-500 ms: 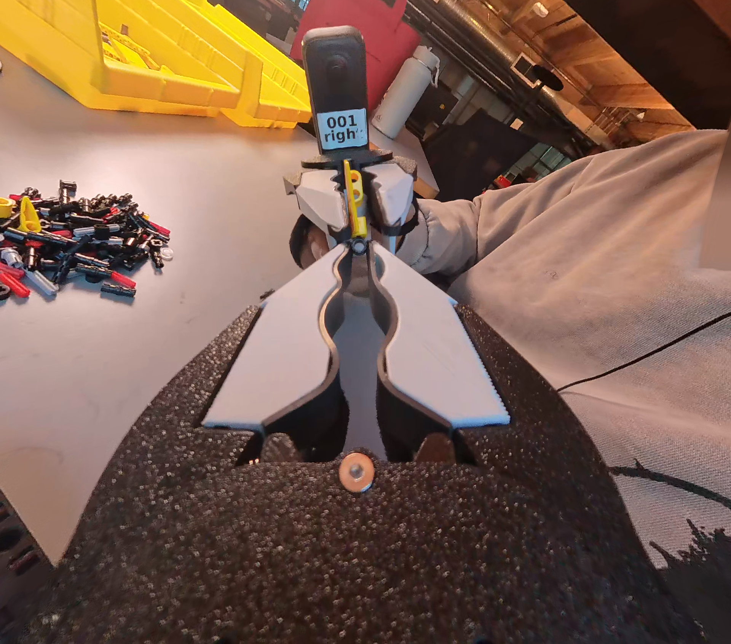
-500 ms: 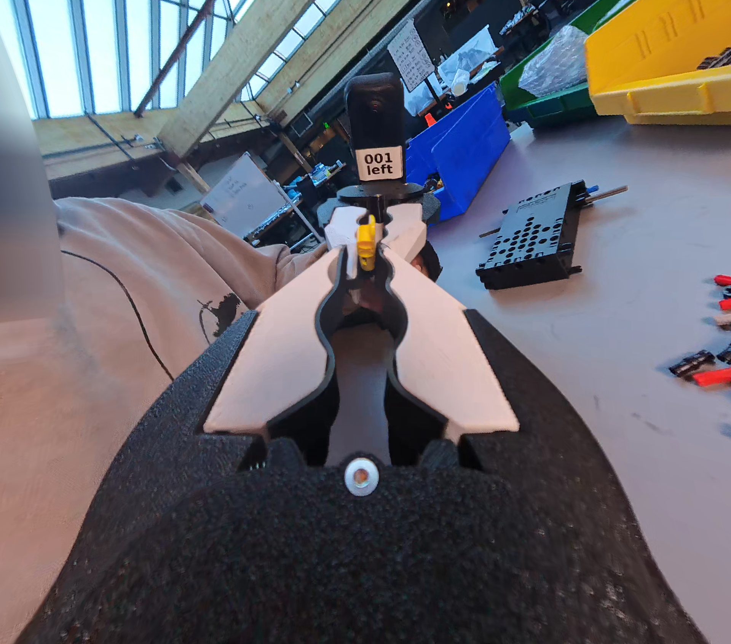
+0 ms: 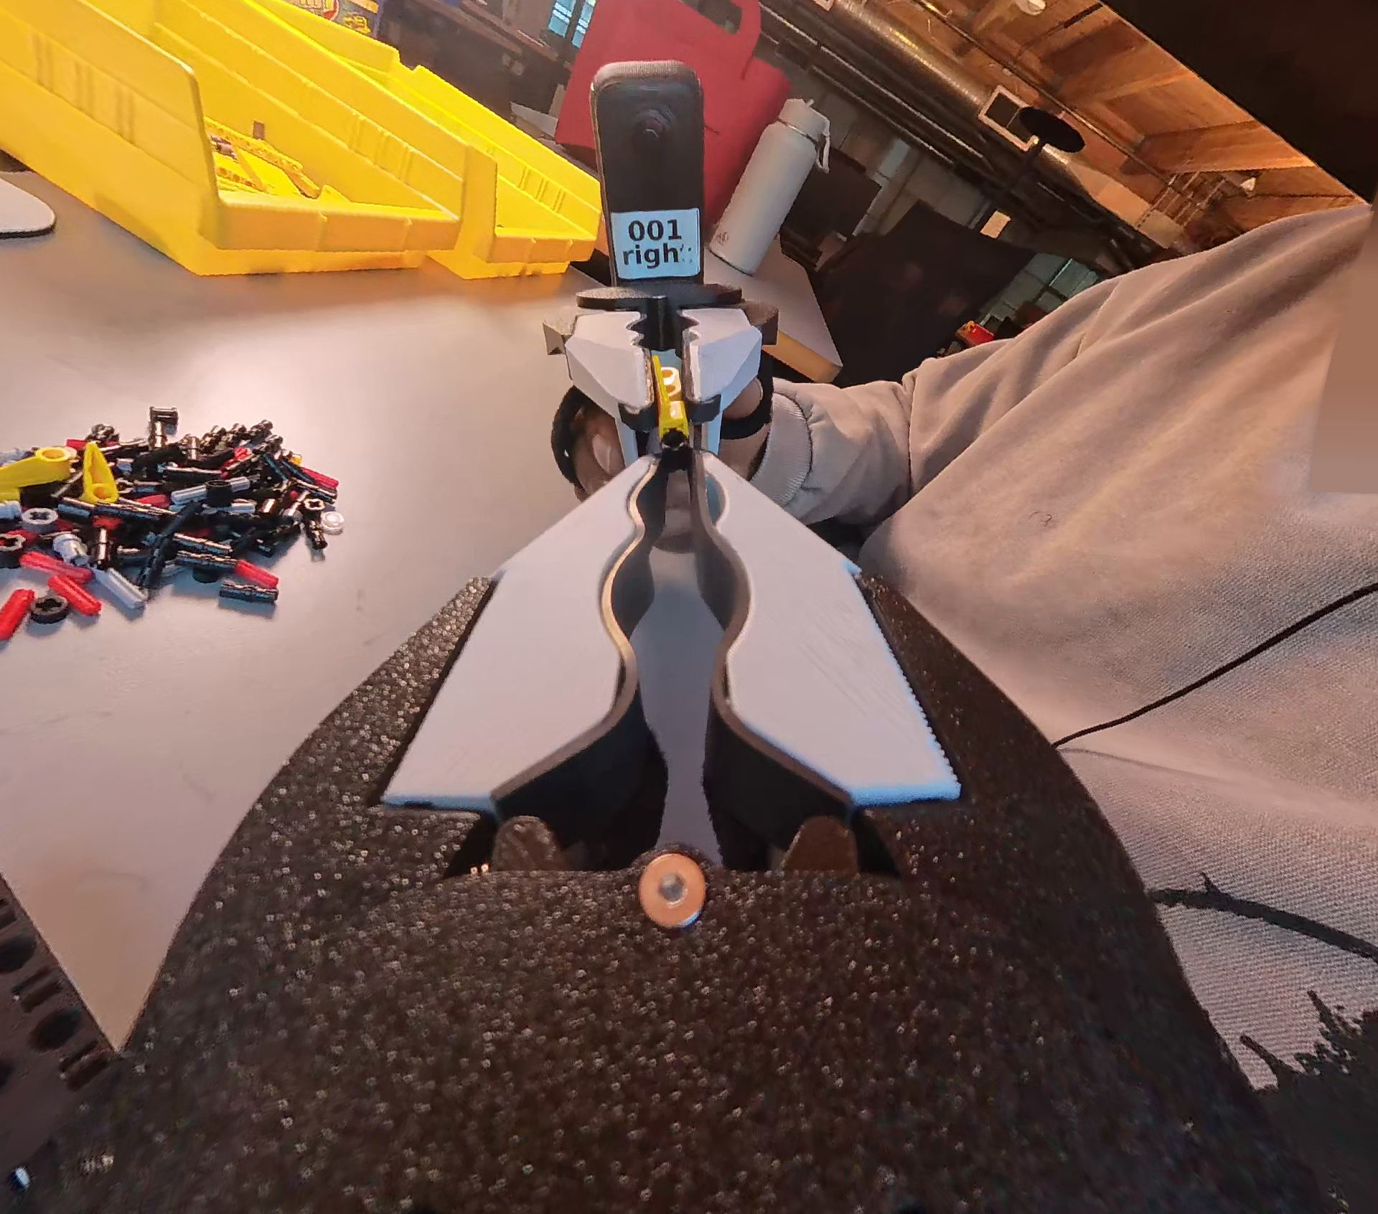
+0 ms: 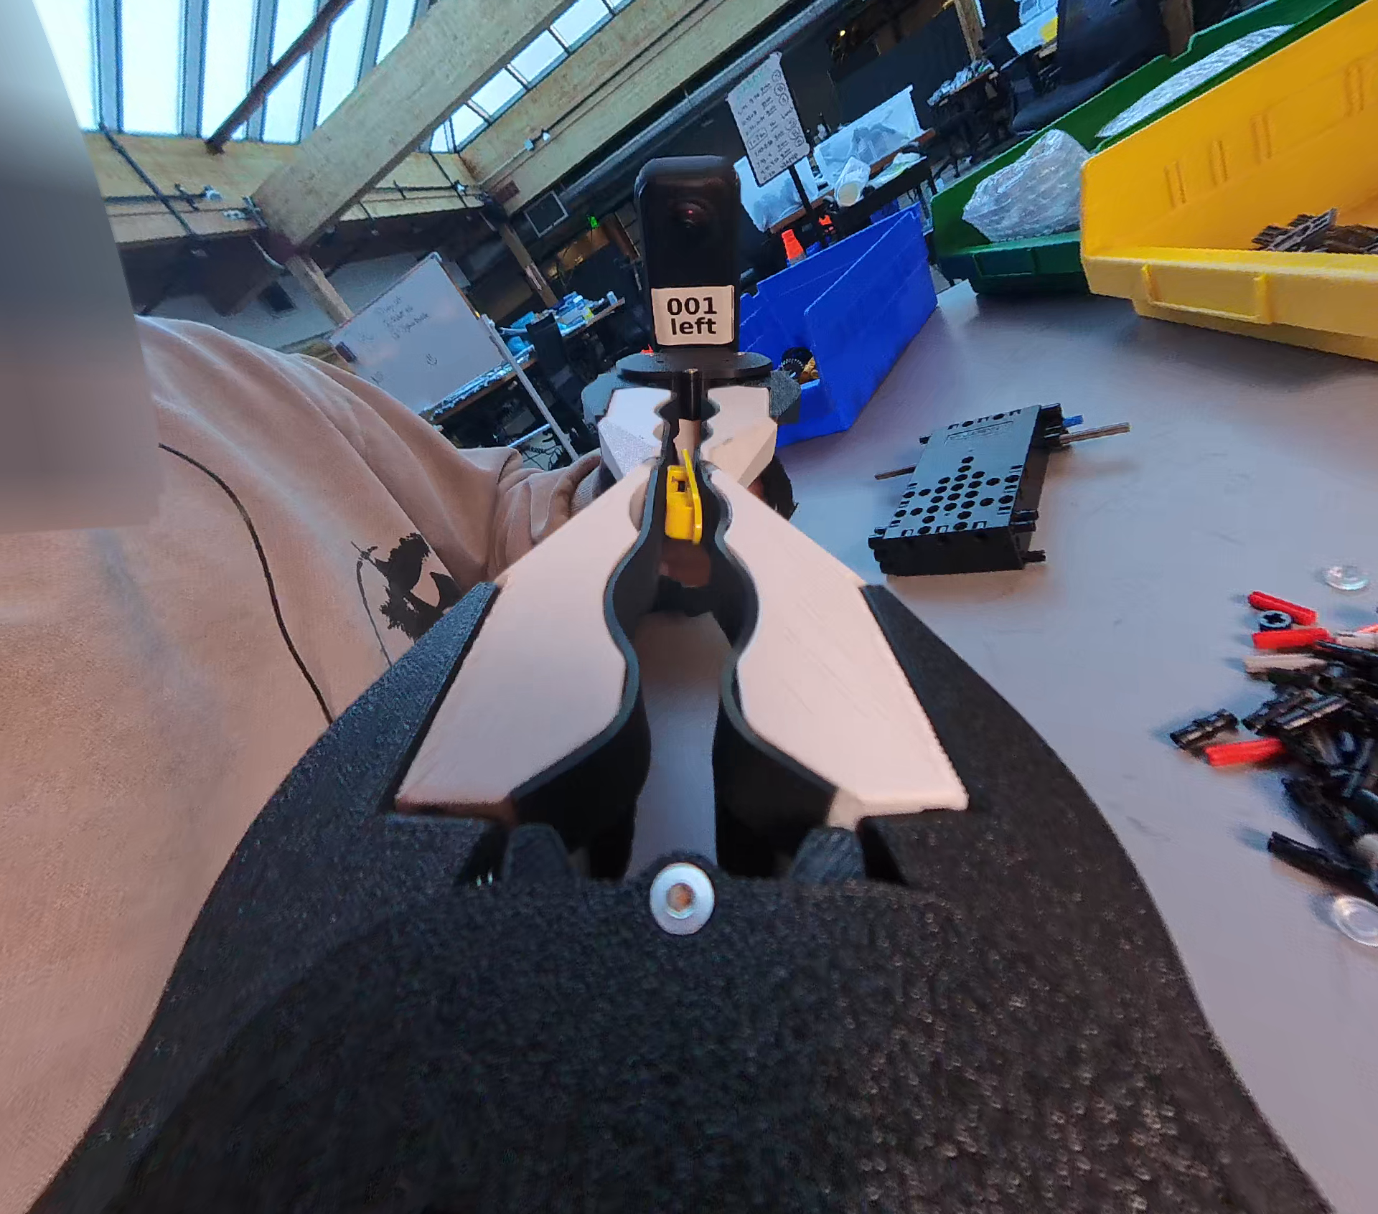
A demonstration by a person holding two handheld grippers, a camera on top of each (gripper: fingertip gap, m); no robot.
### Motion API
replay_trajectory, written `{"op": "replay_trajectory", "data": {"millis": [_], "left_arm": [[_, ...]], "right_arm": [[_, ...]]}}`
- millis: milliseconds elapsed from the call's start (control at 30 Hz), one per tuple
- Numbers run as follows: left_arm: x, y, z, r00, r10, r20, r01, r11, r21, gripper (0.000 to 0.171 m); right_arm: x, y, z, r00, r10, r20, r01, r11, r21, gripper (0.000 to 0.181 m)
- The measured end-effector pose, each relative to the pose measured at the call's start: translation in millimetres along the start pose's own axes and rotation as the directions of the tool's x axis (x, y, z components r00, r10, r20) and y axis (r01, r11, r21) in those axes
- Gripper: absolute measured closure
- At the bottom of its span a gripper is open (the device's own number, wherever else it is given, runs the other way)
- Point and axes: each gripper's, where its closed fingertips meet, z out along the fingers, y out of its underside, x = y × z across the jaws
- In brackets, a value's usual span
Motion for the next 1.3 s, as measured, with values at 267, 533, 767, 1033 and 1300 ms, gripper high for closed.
{"op": "replay_trajectory", "data": {"millis": [267, 533, 767, 1033, 1300], "left_arm": [[4, 3, 0, 1.000, 0.020, -0.011, -0.020, 1.000, -0.024, 0.167], [5, 13, 0, 0.999, 0.014, -0.045, -0.018, 0.997, -0.081, 0.166], [-1, 16, 1, 0.998, 0.055, -0.005, -0.055, 0.995, -0.089, 0.144], [4, 18, 1, 0.996, 0.091, -0.011, -0.091, 0.987, -0.129, 0.166], [4, 13, -2, 0.994, 0.108, -0.015, -0.109, 0.987, -0.117, 0.166]], "right_arm": [[-5, 6, -5, 0.997, -0.076, 0.017, 0.077, 0.994, -0.081, 0.176], [-6, 17, -9, 0.993, -0.113, 0.029, 0.116, 0.979, -0.167, 0.176], [-2, 20, -9, 0.992, -0.130, 0.006, 0.128, 0.973, -0.193, 0.175], [-6, 27, -6, 0.986, -0.166, 0.023, 0.167, 0.959, -0.227, 0.176], [-6, 24, -15, 0.977, -0.213, 0.030, 0.214, 0.946, -0.243, 0.181]]}}
